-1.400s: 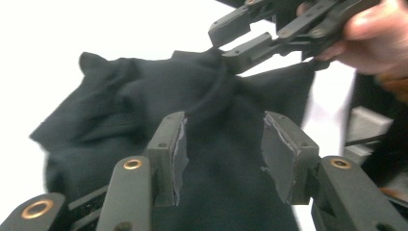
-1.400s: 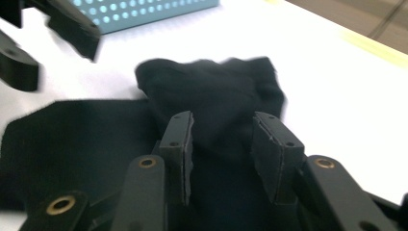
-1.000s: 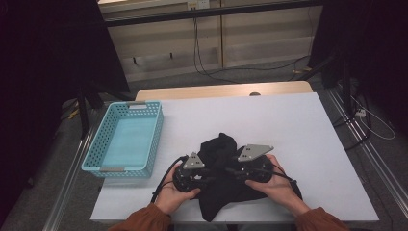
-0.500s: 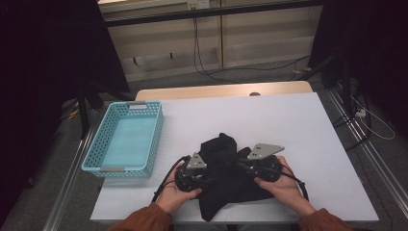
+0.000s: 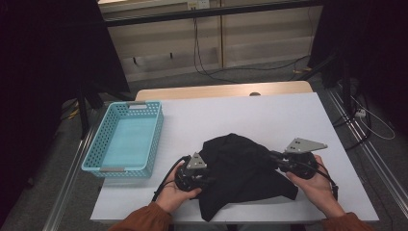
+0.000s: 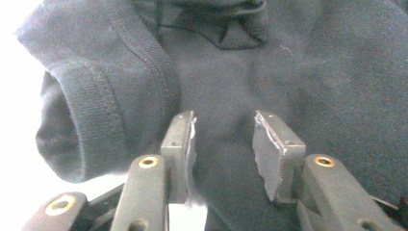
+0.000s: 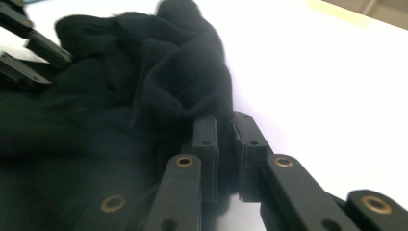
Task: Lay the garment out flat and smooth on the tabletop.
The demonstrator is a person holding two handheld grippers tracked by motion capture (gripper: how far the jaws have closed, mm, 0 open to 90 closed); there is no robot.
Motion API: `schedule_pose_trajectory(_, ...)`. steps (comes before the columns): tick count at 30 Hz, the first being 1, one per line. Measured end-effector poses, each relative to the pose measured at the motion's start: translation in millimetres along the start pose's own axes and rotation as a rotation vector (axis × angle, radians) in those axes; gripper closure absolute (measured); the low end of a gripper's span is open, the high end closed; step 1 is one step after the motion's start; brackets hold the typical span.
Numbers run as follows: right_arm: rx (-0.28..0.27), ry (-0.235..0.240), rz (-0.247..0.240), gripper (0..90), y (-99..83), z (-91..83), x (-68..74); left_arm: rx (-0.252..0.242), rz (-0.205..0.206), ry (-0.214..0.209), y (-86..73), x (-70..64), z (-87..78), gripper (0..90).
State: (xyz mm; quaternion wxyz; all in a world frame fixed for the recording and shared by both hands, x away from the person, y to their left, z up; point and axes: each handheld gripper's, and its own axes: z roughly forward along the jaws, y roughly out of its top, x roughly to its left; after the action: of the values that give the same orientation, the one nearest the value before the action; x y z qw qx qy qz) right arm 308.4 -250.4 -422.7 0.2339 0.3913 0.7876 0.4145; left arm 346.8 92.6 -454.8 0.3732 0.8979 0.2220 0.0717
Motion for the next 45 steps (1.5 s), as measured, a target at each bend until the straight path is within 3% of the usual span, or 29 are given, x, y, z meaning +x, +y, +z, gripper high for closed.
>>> schedule_pose_trajectory(4,0.002,-0.049,0.01,81.6,-4.2,-6.5,-10.7,0.001,0.006,-0.005,0.0,-0.9,-0.4,65.5)
schedule_pose_trajectory(14,0.035,-0.154,0.077,81.5,-12.6,0.2,-41.5,0.017,0.007,-0.043,-0.6,-4.4,-2.6,67.4)
schedule_pose_trajectory(18,0.015,-0.147,0.062,80.5,-10.1,-3.4,-34.7,0.014,-0.01,-0.044,0.3,-3.7,-2.2,67.5)
schedule_pose_trajectory(21,-0.018,-0.167,0.037,82.5,-2.6,-7.0,-28.0,0.013,-0.024,-0.042,1.0,-0.1,-2.5,64.4)
schedule_pose_trajectory(23,-0.032,-0.186,0.051,89.0,1.8,-8.1,-33.6,0.012,-0.032,-0.033,1.5,3.2,-1.6,62.2)
schedule_pose_trajectory(25,-0.036,-0.211,0.058,89.7,4.0,-7.5,-40.2,0.01,-0.044,-0.023,3.9,6.9,-0.5,61.1)
schedule_pose_trajectory(28,-0.023,-0.195,0.068,88.1,3.2,-2.6,-42.3,-0.012,-0.045,-0.008,10.4,11.2,0.4,59.6)
schedule_pose_trajectory(31,-0.028,-0.192,0.065,70.5,5.2,-1.1,-37.7,-0.038,-0.033,0.025,19.5,17.1,3.0,57.1)
schedule_pose_trajectory(32,-0.035,-0.188,0.063,69.0,6.6,-1.5,-36.0,-0.044,-0.025,0.035,21.7,19.0,4.9,56.7)
schedule_pose_trajectory(34,-0.054,-0.16,0.04,62.5,10.7,-3.0,-29.4,-0.036,-0.012,0.052,24.7,21.5,10.9,56.8)
schedule_pose_trajectory(36,-0.058,-0.098,0.017,61.9,14.2,-2.0,-19.2,-0.031,-0.007,0.085,26.9,23.6,15.6,56.8)
schedule_pose_trajectory(37,-0.056,-0.067,0.012,62.5,14.7,0.1,-13.8,-0.035,-0.008,0.121,27.9,25.5,16.4,56.8)
schedule_pose_trajectory(38,-0.048,-0.05,-0.001,63.7,14.4,3.5,-8.6,-0.047,-0.025,0.134,28.5,28.8,16.3,56.7)
schedule_pose_trajectory(40,-0.025,-0.036,-0.022,65.9,13.4,11.7,2.0,-0.066,-0.065,0.125,28.1,36.0,13.4,56.6)
schedule_pose_trajectory(41,-0.024,-0.034,-0.033,66.8,13.3,15.2,6.6,-0.075,-0.066,0.103,27.5,37.4,11.5,56.6)
schedule_pose_trajectory(45,0.009,0.051,-0.069,67.1,15.5,29.8,18.9,-0.078,-0.034,0.02,27.4,30.5,3.9,61.6)
